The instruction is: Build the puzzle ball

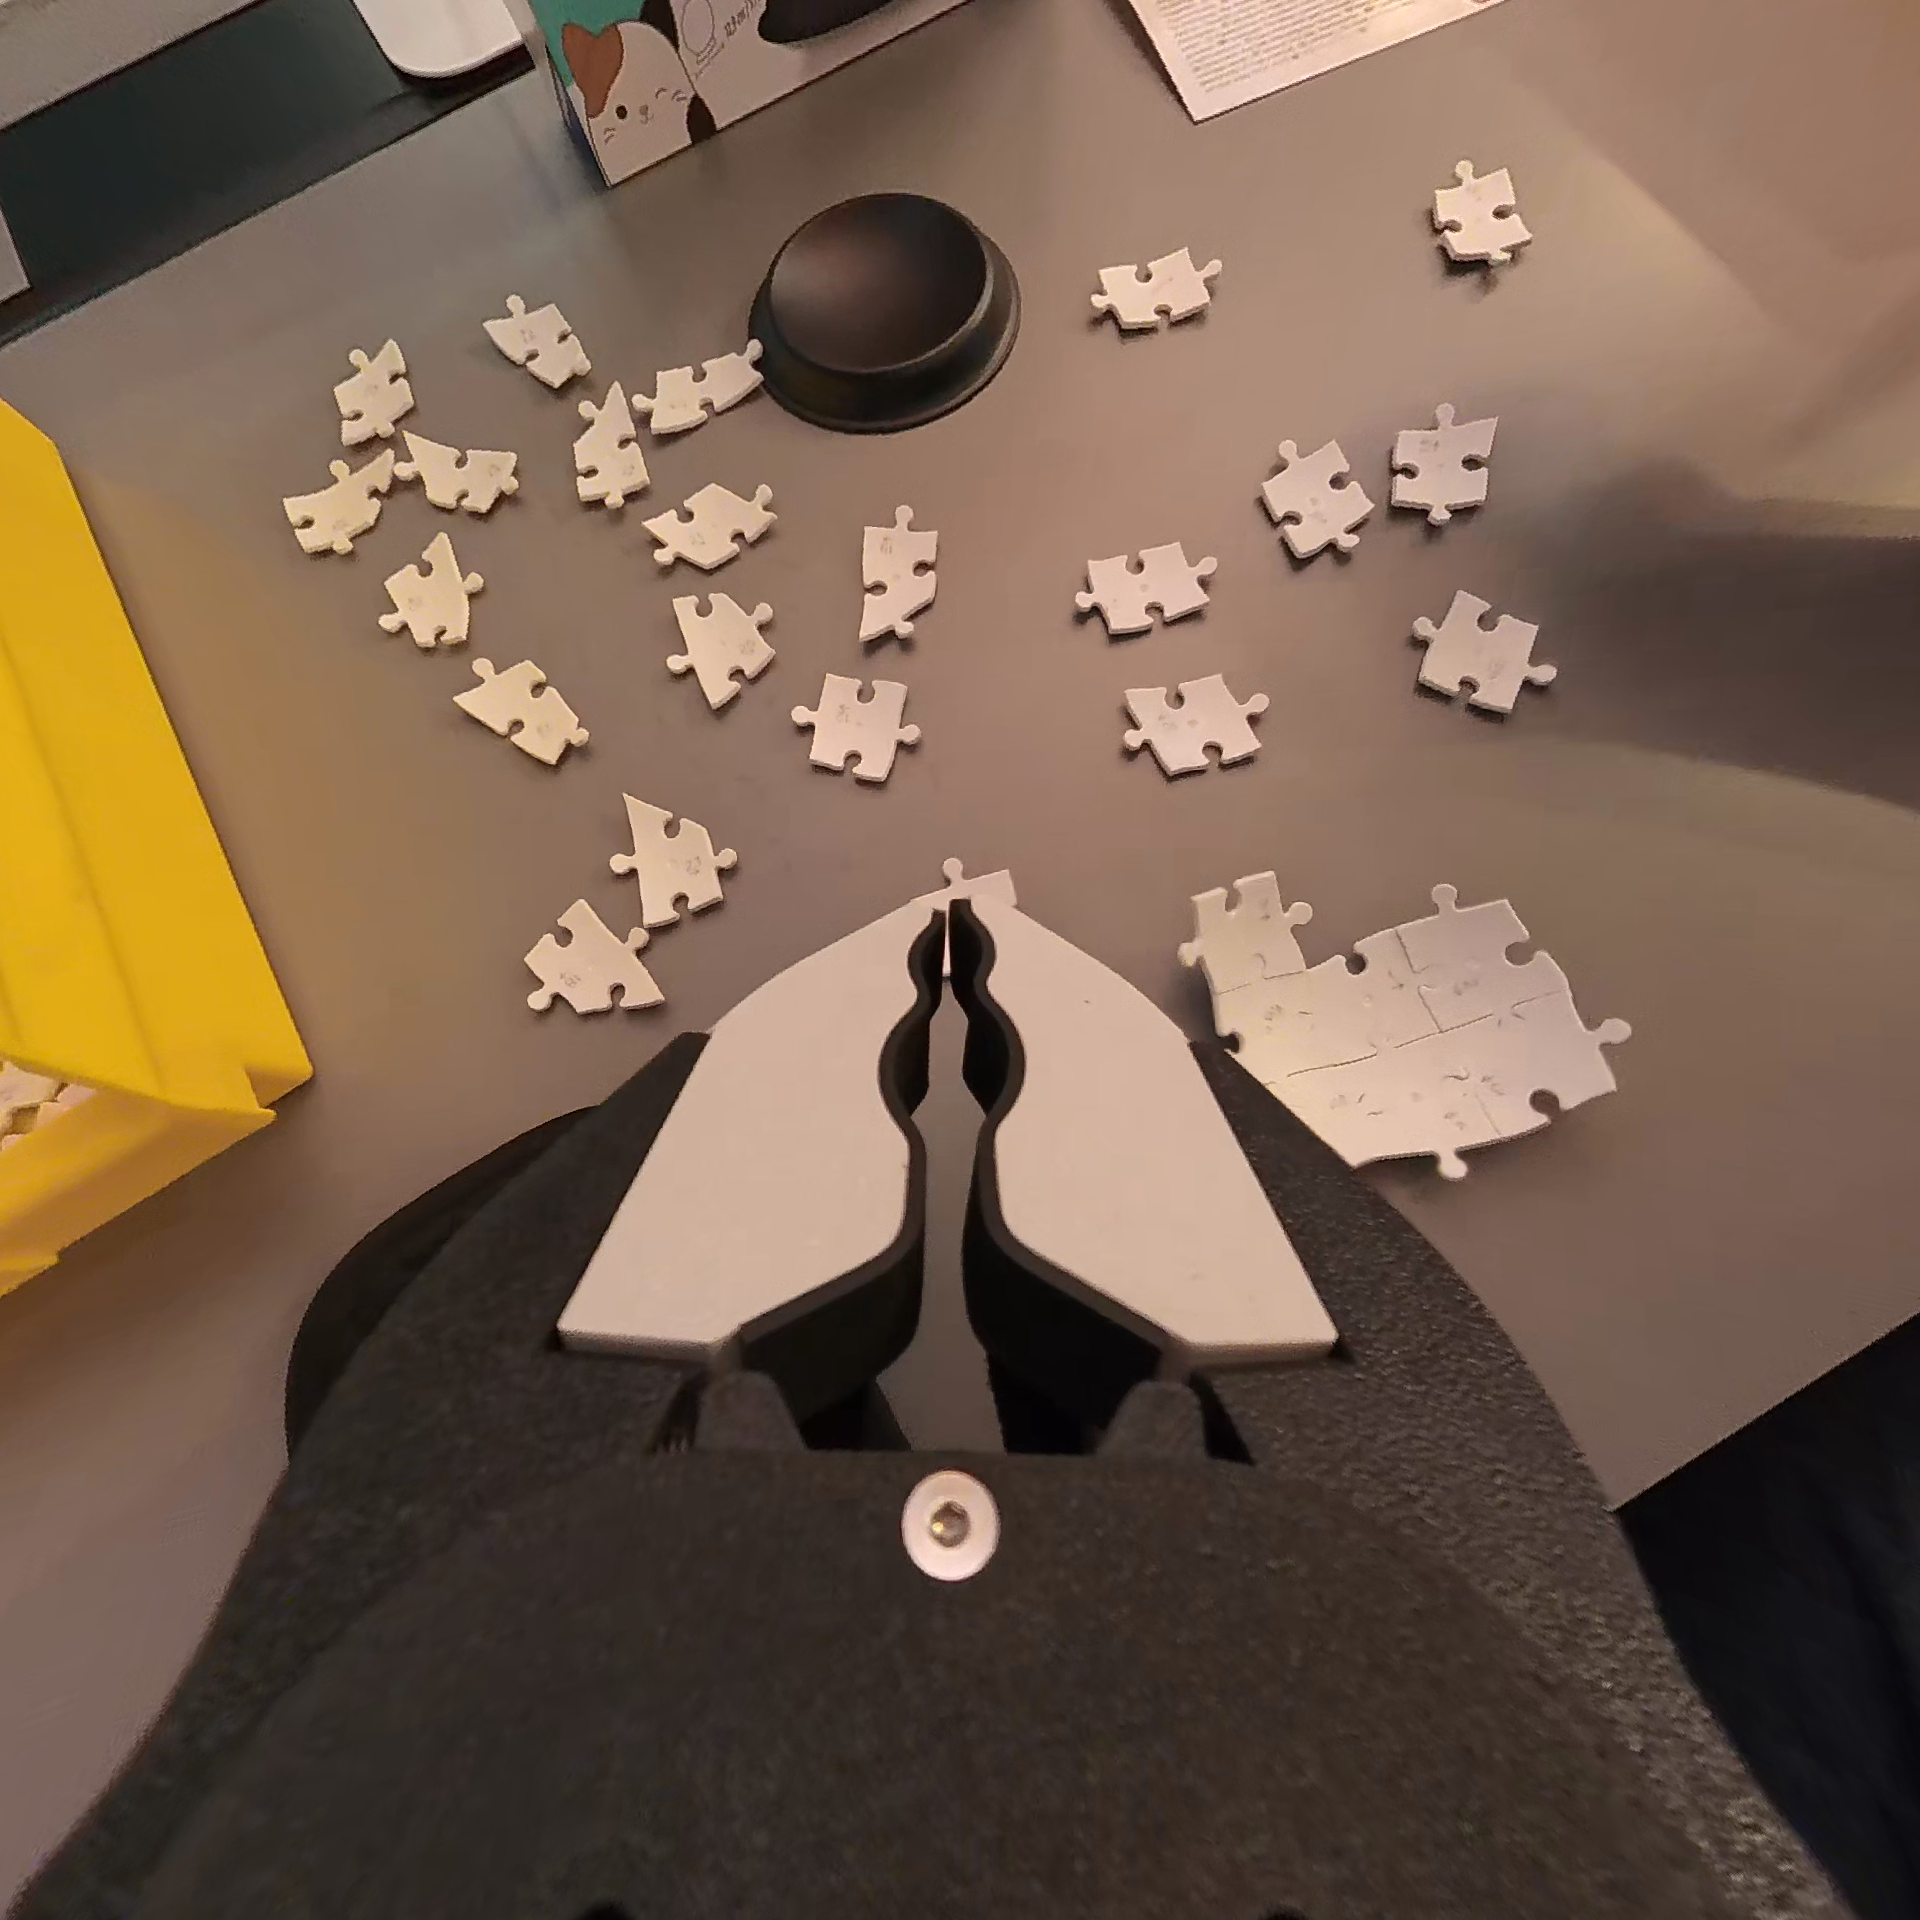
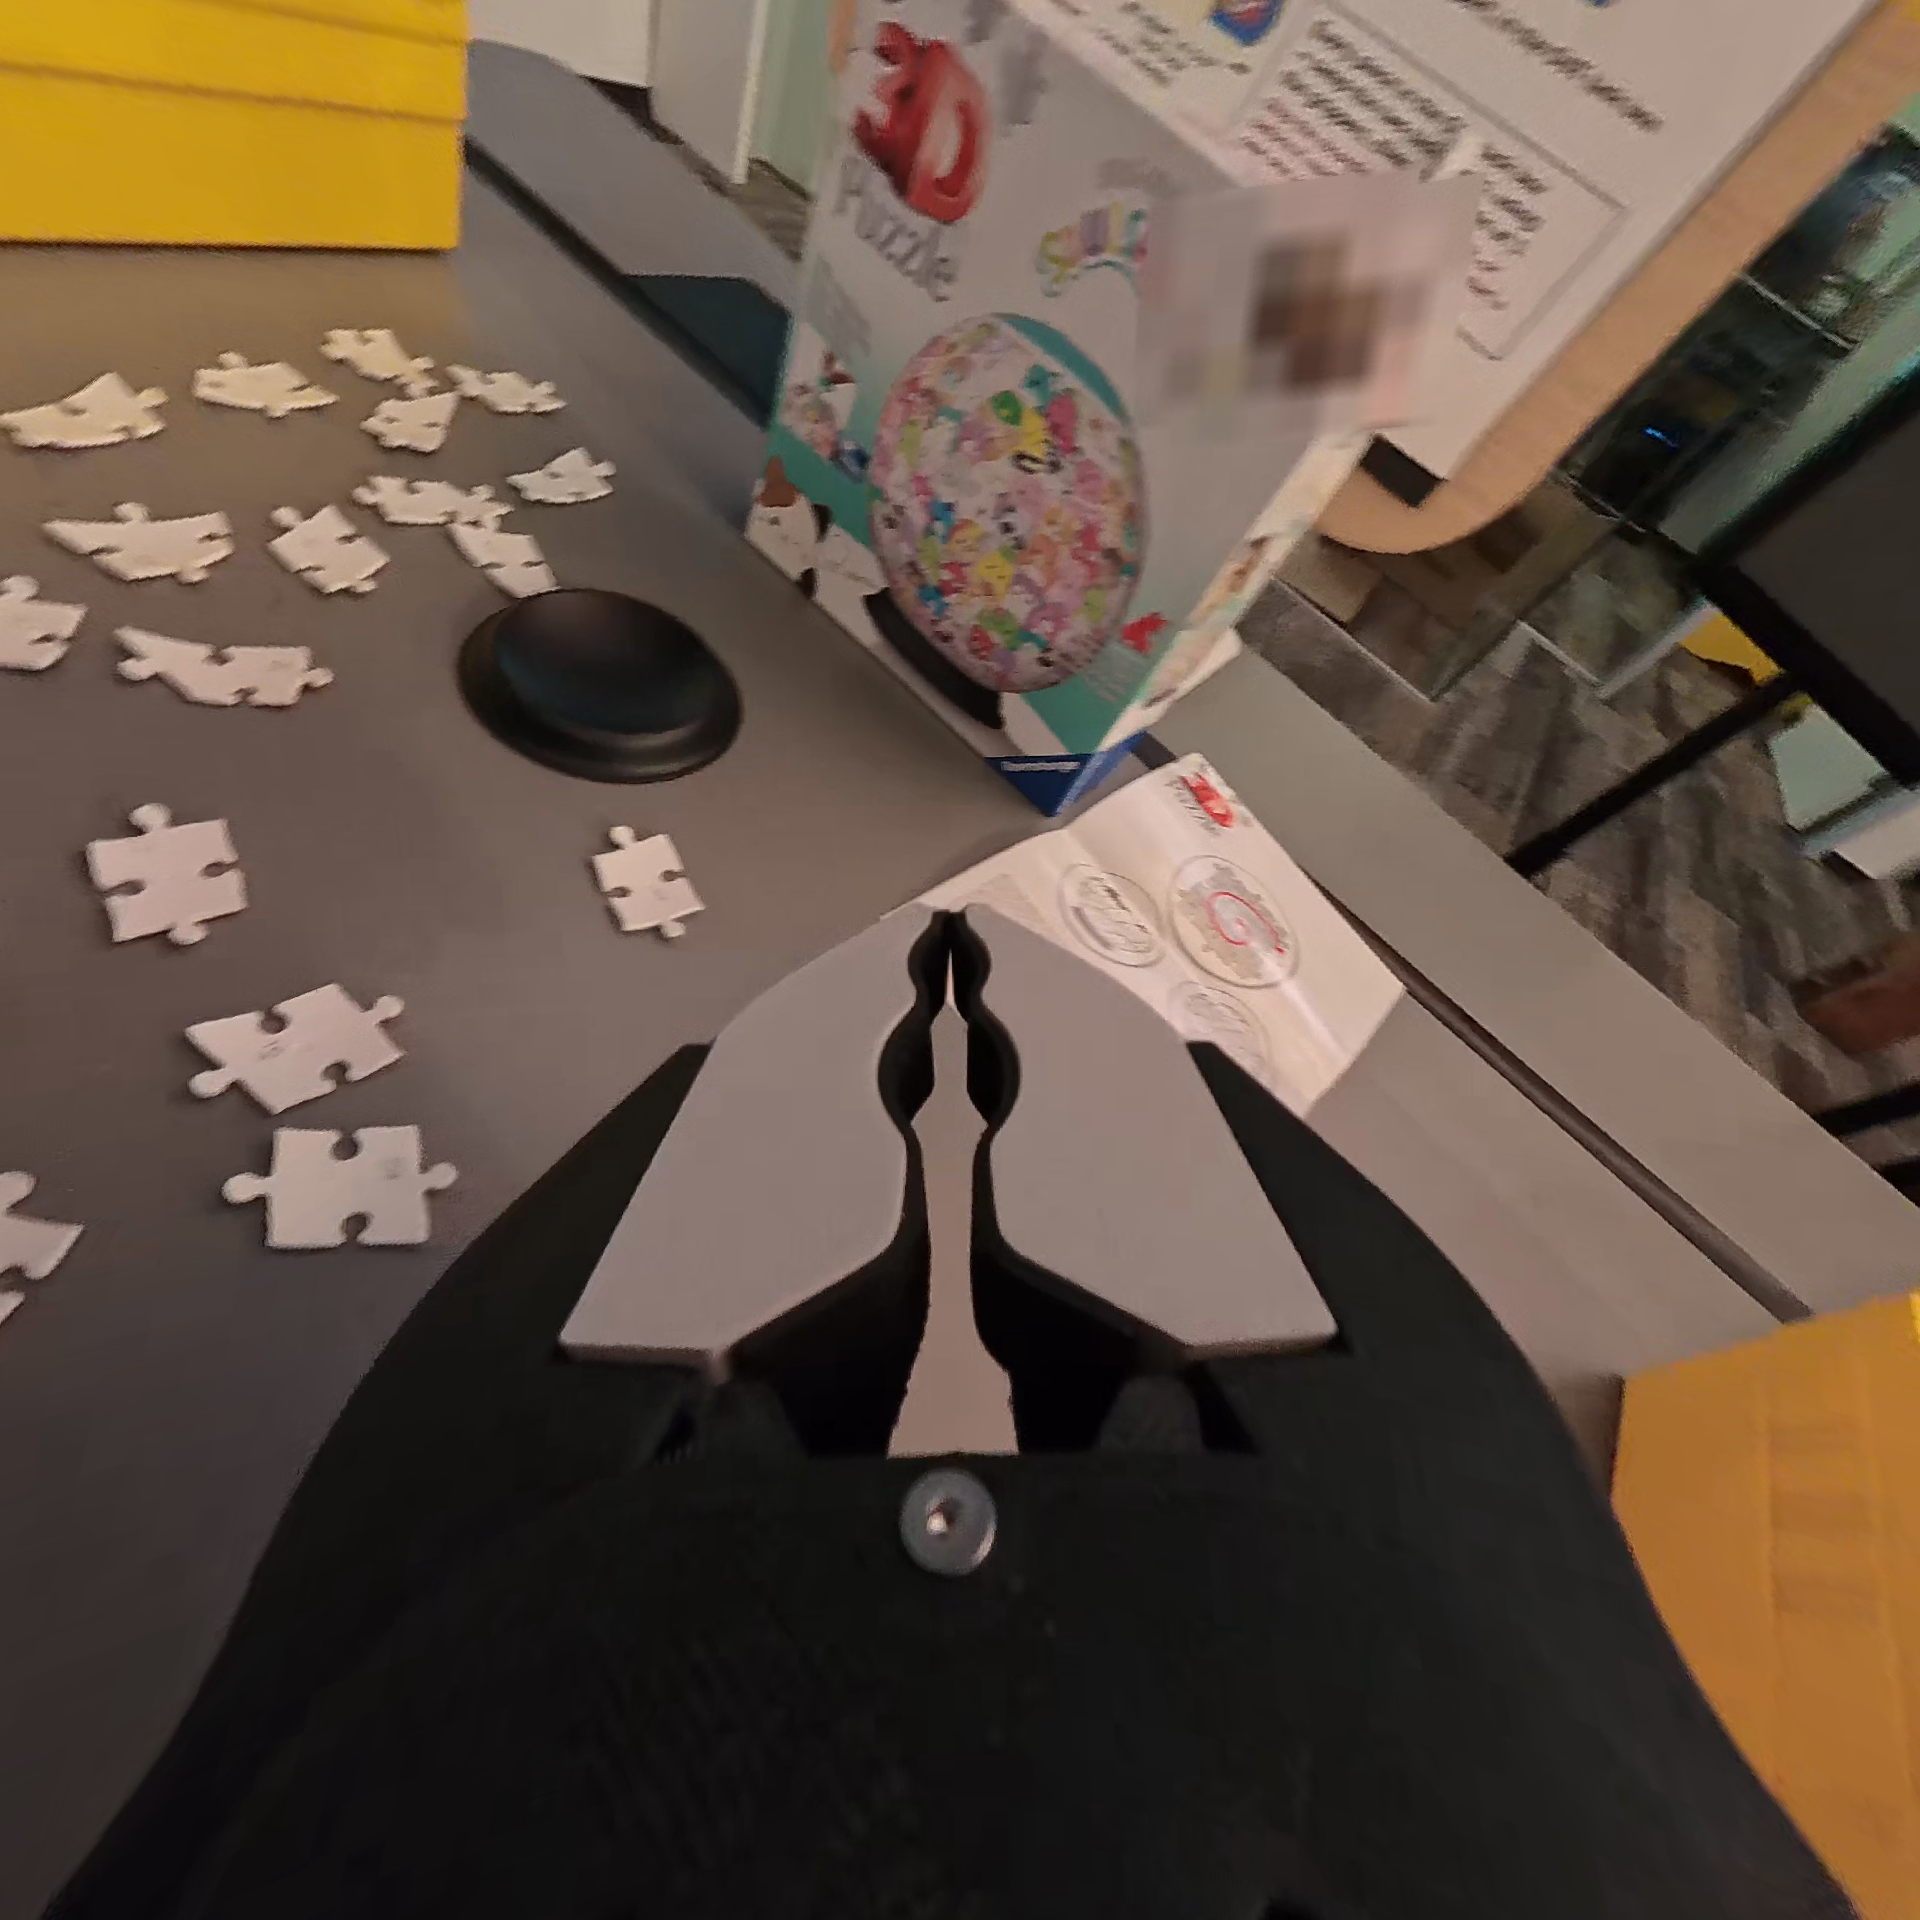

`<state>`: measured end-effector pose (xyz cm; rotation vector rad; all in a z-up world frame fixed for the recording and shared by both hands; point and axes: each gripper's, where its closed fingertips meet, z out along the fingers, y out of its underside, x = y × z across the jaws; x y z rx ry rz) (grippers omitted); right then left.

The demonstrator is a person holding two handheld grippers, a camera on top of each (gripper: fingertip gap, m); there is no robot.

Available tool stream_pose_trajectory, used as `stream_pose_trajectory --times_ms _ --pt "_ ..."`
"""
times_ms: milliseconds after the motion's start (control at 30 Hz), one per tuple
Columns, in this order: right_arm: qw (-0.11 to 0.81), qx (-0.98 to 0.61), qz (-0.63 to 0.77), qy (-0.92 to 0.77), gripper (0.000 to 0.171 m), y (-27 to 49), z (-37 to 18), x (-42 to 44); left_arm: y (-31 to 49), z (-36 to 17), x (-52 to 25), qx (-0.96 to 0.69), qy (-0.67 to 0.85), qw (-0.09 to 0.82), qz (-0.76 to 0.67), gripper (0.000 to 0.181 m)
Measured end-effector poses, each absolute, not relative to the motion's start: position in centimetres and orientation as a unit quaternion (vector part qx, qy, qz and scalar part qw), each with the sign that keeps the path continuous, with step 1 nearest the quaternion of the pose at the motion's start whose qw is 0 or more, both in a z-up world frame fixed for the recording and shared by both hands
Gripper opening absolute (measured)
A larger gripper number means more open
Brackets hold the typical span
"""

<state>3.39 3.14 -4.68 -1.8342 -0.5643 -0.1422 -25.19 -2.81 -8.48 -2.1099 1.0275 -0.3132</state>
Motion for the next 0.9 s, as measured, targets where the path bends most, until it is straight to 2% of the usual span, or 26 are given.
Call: stream_pose_trajectory --times_ms 267,900 --pt "0.591 -0.784 -0.067 -0.18 0.001 3.4 -3.8 6.6 -2.9 -8.4 -24.9 -0.828 0.406 0.37 -0.114 0.0" --pt "0.59 -0.785 -0.082 -0.17 0.001 3.6 -4.1 7.1 -4.5 -10.8 -23.6 -0.833 0.433 0.321 -0.128 0.0"
